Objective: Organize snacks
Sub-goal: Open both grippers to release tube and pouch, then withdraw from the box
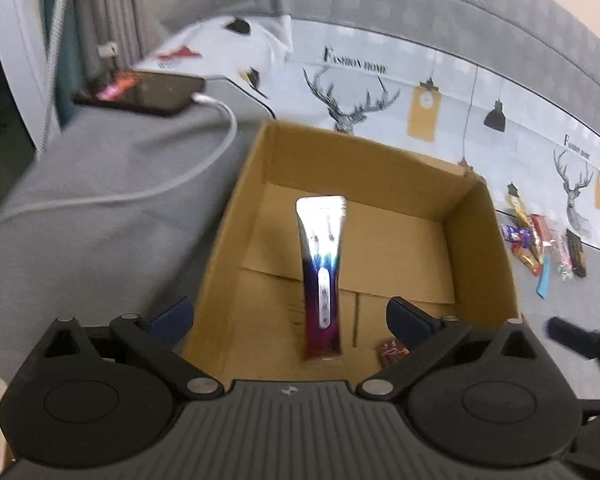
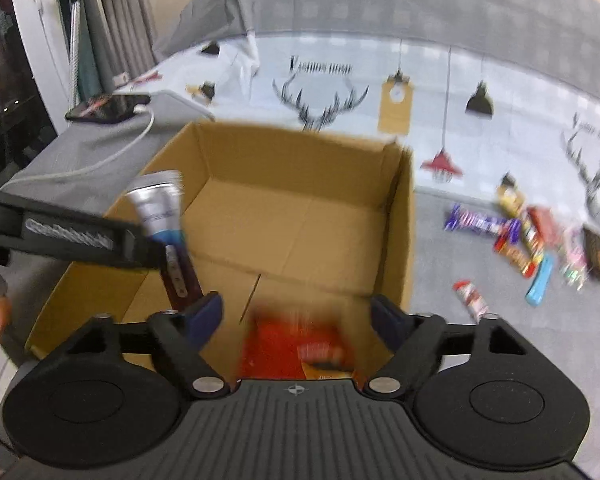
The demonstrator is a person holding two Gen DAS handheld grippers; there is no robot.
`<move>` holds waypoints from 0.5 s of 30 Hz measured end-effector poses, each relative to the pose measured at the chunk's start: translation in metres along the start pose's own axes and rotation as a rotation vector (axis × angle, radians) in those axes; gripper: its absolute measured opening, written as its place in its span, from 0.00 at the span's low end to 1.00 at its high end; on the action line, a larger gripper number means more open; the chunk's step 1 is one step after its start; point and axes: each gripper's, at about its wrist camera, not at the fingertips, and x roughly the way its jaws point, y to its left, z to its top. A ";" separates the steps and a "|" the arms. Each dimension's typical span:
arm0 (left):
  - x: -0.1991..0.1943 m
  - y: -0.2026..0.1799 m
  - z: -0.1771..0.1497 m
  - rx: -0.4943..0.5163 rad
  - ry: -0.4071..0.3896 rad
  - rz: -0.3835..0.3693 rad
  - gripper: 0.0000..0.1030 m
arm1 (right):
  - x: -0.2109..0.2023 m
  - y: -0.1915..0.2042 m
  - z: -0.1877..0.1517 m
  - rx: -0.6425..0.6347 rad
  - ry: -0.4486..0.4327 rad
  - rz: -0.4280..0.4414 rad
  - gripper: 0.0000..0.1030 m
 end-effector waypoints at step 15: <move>-0.081 0.003 -0.074 -0.021 -0.007 0.053 1.00 | -0.091 0.028 -0.046 0.015 -0.066 0.020 0.97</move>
